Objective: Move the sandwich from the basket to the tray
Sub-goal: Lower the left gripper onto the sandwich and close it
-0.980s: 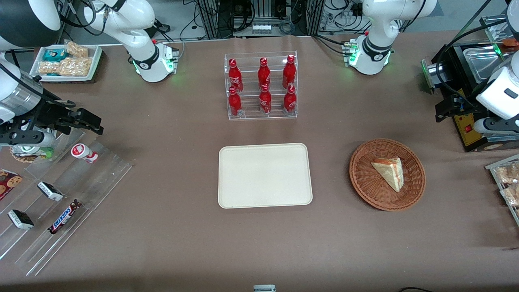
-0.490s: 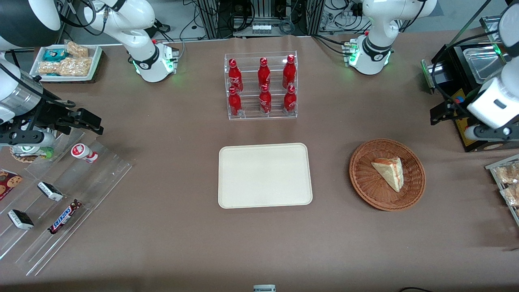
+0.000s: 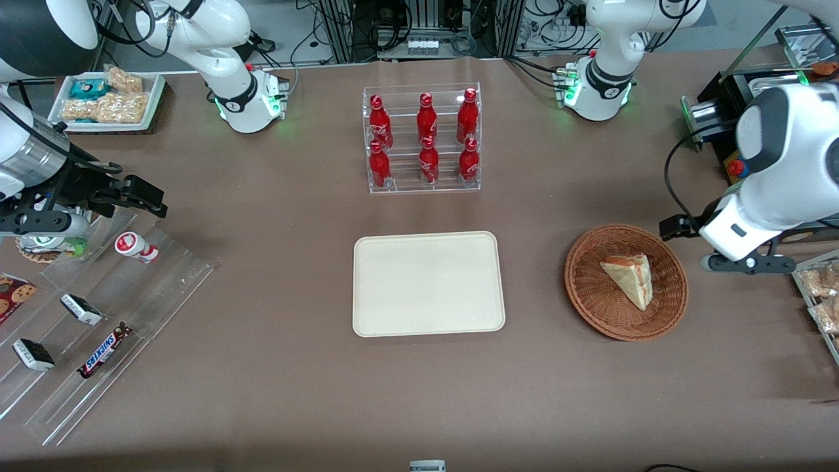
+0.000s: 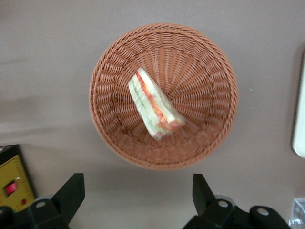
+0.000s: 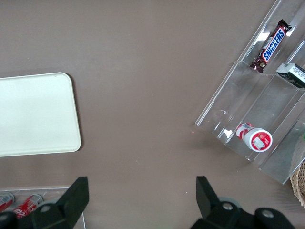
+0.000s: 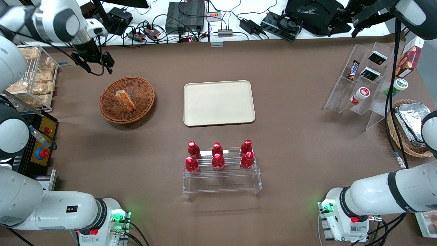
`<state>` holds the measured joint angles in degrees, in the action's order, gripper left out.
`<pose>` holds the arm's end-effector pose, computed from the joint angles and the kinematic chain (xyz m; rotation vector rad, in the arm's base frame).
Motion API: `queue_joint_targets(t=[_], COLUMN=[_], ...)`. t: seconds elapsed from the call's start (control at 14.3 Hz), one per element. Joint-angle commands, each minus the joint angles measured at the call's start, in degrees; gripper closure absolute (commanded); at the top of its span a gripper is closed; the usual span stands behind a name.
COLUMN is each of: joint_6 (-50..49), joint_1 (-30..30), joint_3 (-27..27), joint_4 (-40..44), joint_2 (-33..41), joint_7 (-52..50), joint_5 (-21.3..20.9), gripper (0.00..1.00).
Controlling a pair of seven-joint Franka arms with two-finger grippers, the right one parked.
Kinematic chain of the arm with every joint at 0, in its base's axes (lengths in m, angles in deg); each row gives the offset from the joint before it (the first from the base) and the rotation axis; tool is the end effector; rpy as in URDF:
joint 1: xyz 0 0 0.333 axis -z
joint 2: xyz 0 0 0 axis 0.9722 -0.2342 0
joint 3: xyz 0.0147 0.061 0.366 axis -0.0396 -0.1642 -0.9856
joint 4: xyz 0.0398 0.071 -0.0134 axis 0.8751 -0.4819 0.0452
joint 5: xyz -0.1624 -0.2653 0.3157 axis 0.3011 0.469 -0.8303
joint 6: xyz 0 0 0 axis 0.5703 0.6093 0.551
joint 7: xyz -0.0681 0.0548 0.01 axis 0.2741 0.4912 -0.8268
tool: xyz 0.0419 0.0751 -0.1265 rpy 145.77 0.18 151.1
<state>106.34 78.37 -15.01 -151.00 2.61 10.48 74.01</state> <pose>0.6270 -0.0208 0.4205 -3.0901 0.0529 0.1759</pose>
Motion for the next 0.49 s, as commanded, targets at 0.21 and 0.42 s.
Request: queue_joint_targets(t=[0.21,0.42], joint_6=[18.45,26.27], joint_1=[-0.33,-0.33], joint_3=[0.29,0.38], joint_4=[-14.58,-18.71], joint_2=[1.66,0.88], joint_7=[-18.45,-34.80], joint_5=[-1.01,-0.93], gripper=[0.00,0.00])
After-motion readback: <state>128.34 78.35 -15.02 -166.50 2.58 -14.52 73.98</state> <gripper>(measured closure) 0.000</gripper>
